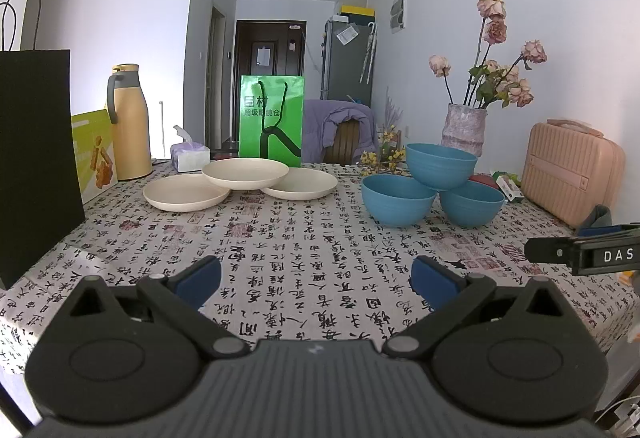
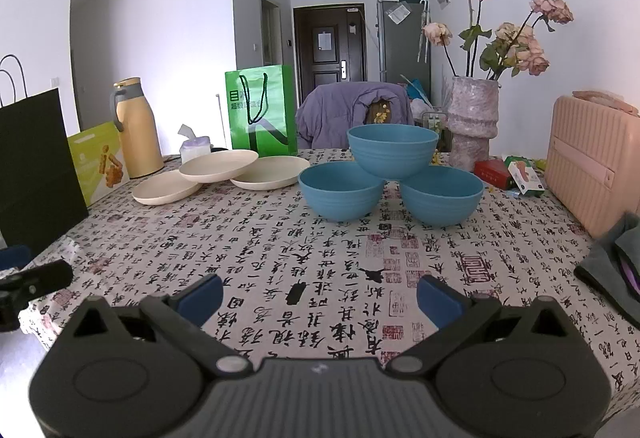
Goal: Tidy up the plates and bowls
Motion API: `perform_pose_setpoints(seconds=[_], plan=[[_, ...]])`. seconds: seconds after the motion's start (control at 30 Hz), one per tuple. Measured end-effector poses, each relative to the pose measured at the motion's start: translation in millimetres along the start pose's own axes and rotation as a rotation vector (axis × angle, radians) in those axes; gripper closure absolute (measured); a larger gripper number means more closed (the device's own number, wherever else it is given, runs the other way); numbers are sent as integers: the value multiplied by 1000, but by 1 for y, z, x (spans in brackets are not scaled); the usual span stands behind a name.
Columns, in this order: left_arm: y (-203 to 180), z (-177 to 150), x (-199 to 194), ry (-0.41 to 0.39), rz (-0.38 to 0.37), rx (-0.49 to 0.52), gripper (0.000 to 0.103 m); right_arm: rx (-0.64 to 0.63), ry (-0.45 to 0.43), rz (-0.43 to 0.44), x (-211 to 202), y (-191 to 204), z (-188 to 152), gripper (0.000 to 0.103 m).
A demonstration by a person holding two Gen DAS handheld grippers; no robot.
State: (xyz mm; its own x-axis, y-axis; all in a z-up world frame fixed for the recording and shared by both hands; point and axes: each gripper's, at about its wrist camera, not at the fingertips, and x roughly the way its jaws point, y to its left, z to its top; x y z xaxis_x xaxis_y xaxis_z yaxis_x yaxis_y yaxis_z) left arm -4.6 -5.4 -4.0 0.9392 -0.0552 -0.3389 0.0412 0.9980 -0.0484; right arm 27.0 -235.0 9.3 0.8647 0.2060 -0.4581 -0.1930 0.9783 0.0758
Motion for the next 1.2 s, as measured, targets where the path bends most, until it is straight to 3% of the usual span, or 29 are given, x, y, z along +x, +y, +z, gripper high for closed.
perform_pose_setpoints(seconds=[0.57, 1.2], plan=[[2, 1, 0, -13, 6, -1, 0, -13, -15, -3, 4, 3, 5, 0], [20, 14, 2, -43, 87, -42, 0, -41, -25, 83, 34, 13, 22, 0]])
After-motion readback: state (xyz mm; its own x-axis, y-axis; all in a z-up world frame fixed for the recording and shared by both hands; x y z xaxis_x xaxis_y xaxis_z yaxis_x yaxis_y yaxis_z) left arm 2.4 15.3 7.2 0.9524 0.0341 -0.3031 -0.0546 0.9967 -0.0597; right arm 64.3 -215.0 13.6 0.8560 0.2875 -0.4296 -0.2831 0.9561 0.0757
